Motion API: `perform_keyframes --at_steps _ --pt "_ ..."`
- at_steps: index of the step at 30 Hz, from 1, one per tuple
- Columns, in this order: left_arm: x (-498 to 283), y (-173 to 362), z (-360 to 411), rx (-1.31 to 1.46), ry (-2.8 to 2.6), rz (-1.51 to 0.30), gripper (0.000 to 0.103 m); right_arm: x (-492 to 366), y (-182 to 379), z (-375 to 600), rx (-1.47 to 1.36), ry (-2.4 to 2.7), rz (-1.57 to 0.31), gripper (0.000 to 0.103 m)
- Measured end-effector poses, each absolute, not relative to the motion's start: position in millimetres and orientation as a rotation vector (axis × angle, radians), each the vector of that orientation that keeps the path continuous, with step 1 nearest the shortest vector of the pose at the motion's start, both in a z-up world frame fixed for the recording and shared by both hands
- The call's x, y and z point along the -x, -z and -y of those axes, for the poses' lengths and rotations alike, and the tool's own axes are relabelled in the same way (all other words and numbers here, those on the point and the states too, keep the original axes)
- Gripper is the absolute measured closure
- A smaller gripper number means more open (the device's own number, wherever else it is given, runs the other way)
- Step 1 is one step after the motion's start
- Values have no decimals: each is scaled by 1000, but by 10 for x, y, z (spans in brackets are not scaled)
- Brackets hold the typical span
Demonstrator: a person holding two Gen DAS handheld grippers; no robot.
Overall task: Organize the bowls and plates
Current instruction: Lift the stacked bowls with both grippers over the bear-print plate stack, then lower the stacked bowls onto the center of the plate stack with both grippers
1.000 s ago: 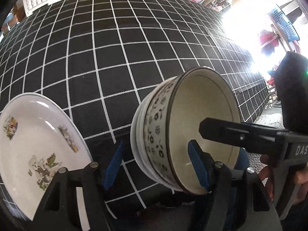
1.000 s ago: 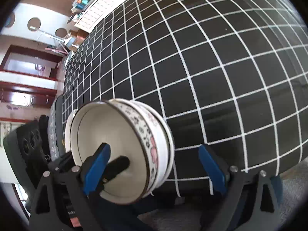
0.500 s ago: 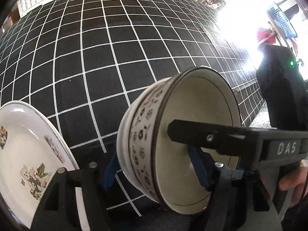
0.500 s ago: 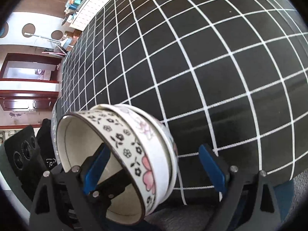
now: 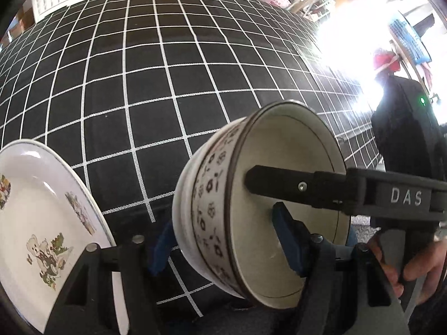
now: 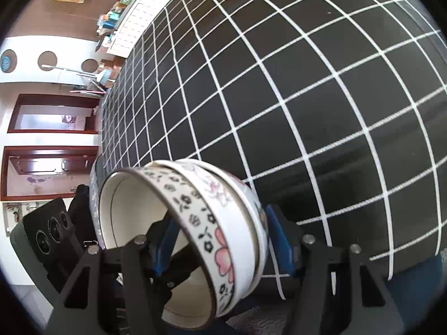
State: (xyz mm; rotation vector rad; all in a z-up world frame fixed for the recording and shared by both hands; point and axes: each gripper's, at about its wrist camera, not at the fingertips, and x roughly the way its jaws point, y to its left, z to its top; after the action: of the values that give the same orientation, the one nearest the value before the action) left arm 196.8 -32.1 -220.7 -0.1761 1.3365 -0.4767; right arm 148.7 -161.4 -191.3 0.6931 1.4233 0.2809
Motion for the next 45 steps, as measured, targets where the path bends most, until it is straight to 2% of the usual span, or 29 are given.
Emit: perform_keyframes --at_steps 11,17,30,37,45 --pt "-1903 2112 296 184 459 -1346 38 -1422 1814 1516 -702 -245 -1438 39" --pt "-1878 1860 182 193 456 -1315 38 -1462 1631 1415 -691 -245 -1433 39" --pt "-1823 1292 -784 278 298 -1236 38 -1704 1331 533 -571 -393 -1446 41" --pt "-1767 1327 -1436 329 197 -1232 38 -1860 1461 -106 -512 -482 -1502 41" --pt "-1721 1561 -1660 372 163 -1263 38 -1941 1630 -428 -468 -489 -1561 41"
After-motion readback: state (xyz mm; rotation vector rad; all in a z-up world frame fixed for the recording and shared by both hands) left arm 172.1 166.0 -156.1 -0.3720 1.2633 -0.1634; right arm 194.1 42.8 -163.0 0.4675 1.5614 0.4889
